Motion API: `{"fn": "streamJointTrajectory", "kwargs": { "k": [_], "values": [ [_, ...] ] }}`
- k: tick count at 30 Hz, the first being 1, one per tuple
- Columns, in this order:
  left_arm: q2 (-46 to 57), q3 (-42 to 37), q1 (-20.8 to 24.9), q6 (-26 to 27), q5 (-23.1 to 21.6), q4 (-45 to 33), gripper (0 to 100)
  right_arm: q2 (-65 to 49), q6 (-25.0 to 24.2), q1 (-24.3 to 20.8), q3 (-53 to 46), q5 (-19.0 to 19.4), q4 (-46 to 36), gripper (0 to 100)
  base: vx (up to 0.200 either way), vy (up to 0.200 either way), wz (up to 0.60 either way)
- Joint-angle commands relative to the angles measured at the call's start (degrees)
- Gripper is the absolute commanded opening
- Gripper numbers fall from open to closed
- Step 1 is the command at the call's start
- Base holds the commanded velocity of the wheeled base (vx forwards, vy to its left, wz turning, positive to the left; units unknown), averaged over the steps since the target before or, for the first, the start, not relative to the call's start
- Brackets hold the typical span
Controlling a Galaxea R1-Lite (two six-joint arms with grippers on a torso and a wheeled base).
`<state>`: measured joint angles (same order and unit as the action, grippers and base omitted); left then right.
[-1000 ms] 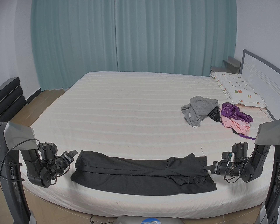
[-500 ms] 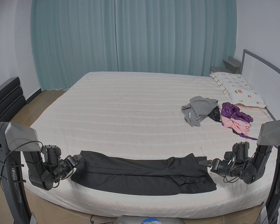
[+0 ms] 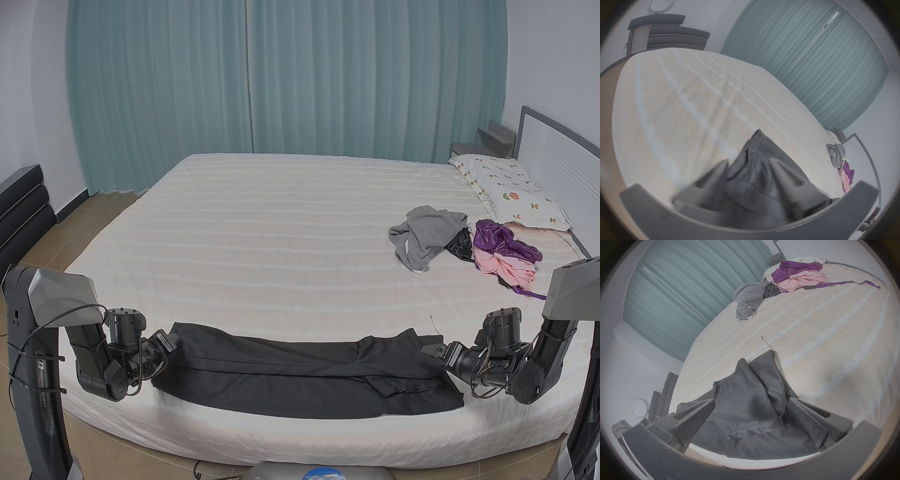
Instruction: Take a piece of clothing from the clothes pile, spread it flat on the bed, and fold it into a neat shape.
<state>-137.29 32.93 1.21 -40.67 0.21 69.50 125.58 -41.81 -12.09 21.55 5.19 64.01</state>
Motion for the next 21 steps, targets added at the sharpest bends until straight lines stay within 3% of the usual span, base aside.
{"fn": "streamJointTrajectory", "kwargs": {
  "k": [1, 8, 21],
  "values": [
    [-0.61, 0.74, 0.11, -0.03, 1.11, 0.20, 0, 0.37, -0.37, -0.91, 0.07, -0.97, -0.20, 100, 0.000, 0.000, 0.00],
    [3.61, -0.14, 0.38, -0.29, 3.66, 0.64, 0, 1.87, -1.60, -1.71, 0.51, -1.77, -1.26, 100, 0.000, 0.000, 0.00],
    [4.49, -0.23, 0.64, -0.55, 3.75, 0.64, 0, 4.41, -2.04, -1.71, 2.70, -3.70, -1.26, 100, 0.000, 0.000, 0.00]
  ]
}}
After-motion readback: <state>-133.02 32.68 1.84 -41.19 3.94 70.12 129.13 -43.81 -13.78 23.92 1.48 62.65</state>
